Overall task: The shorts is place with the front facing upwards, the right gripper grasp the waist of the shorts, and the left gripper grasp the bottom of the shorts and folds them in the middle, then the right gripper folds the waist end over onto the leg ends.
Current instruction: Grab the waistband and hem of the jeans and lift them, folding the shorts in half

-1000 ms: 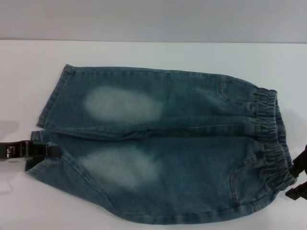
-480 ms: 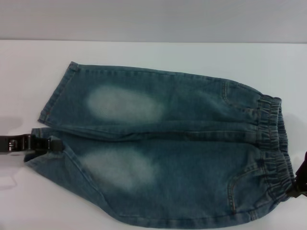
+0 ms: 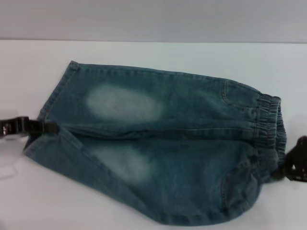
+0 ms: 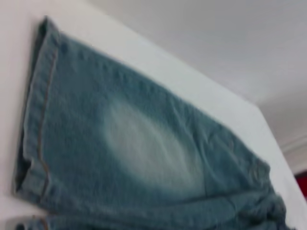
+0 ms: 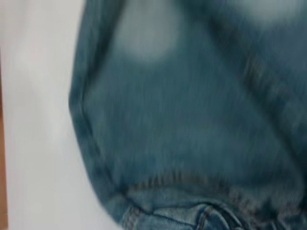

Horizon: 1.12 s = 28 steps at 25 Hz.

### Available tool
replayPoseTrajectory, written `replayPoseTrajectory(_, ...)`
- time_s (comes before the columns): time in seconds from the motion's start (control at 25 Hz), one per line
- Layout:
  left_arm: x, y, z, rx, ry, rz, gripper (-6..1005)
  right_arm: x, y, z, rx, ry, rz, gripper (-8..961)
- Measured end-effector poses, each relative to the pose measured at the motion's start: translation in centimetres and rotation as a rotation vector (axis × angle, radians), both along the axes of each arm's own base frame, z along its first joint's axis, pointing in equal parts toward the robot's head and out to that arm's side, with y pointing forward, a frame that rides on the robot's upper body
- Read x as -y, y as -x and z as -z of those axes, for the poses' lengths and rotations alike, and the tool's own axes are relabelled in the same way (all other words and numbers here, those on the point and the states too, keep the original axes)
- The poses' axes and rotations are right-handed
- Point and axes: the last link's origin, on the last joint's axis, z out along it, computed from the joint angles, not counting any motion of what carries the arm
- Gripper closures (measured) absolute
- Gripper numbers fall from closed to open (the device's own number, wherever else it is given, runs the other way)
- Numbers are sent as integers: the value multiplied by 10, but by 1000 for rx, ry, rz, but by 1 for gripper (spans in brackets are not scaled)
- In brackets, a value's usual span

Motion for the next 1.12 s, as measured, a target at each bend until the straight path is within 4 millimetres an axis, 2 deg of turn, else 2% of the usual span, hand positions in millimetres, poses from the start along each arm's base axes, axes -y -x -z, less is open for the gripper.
replayPoseTrajectory(0.04, -5, -1, -5, 14, -37, -6, 876, 3, 1, -6, -84, -41, -5, 955)
replayPoseTrajectory(0.28, -18, -4, -17, 37, -150, -15, 872, 9, -3, -13, -220, -157, -7, 954)
replayPoseTrajectory(0.44, -31, -4, -19, 11, -218, -32, 869, 13, -14, -16, -399, -348, 30, 954)
replayPoseTrajectory(0.48, -34, -4, -18, 6, -236, -38, 869, 13, -14, -16, -399, -348, 30, 954)
replayPoseTrajectory(0.76, -58, -11, -10, -33, -379, -16, 864, 9, -50, 6, -512, -670, 138, 954)
replayPoseTrajectory(1.12, -85, -28, 2, -107, -527, 66, 859, -7, -58, 27, -550, -882, 145, 953)
